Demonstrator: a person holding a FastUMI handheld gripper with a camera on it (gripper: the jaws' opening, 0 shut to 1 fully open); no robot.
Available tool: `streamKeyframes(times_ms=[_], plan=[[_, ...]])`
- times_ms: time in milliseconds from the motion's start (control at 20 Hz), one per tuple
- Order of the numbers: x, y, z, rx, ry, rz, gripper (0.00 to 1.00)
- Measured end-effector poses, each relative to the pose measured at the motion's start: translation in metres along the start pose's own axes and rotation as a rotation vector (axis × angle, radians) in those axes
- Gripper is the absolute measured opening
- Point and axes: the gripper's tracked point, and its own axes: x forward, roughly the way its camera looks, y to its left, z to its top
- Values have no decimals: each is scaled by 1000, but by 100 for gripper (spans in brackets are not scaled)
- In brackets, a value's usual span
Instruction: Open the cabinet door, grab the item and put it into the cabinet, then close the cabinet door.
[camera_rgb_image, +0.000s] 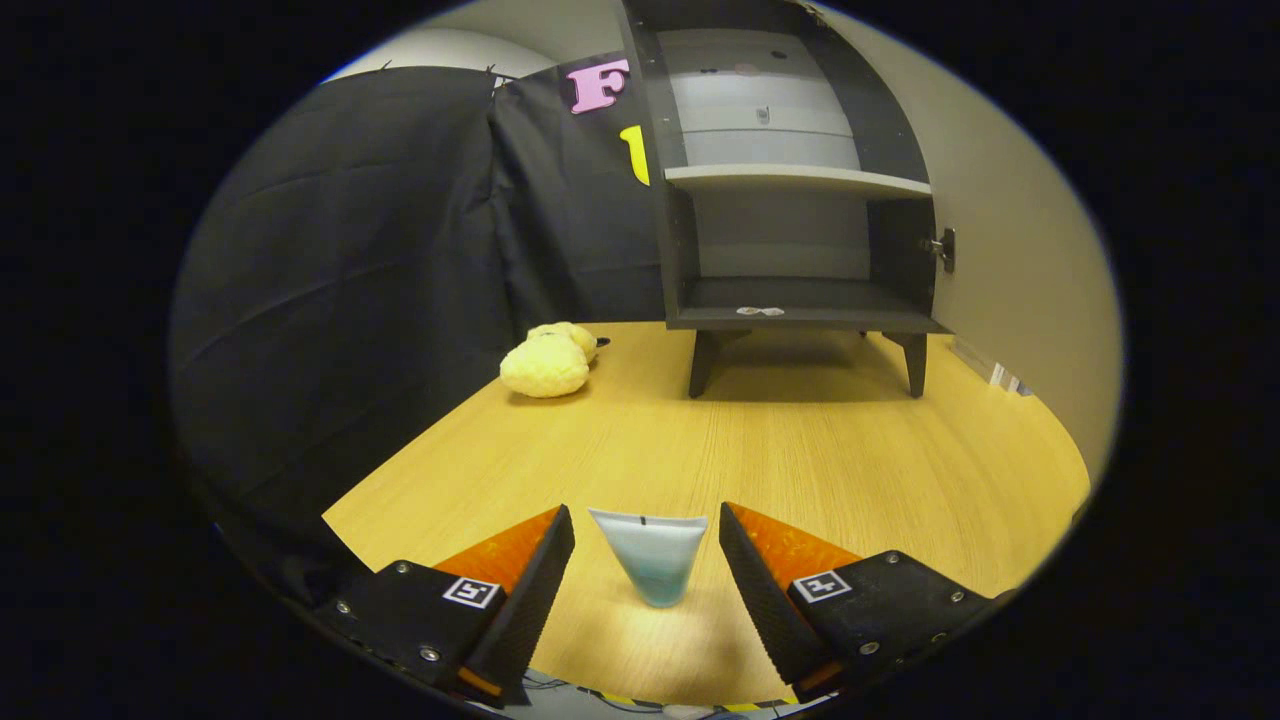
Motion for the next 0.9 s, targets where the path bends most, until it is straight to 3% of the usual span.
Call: streamKeyframes(times_ms=[200, 300, 350, 400, 650, 900], plan=[[11, -2, -29, 2, 73, -12, 85], [15, -6, -35, -4, 90, -22, 76], [15, -6, -34, -7, 84, -25, 59], [16, -6, -35, -11, 93, -20, 51], [4, -5, -16, -22, 69, 2, 50], [-8, -14, 30, -18, 16, 3, 49]])
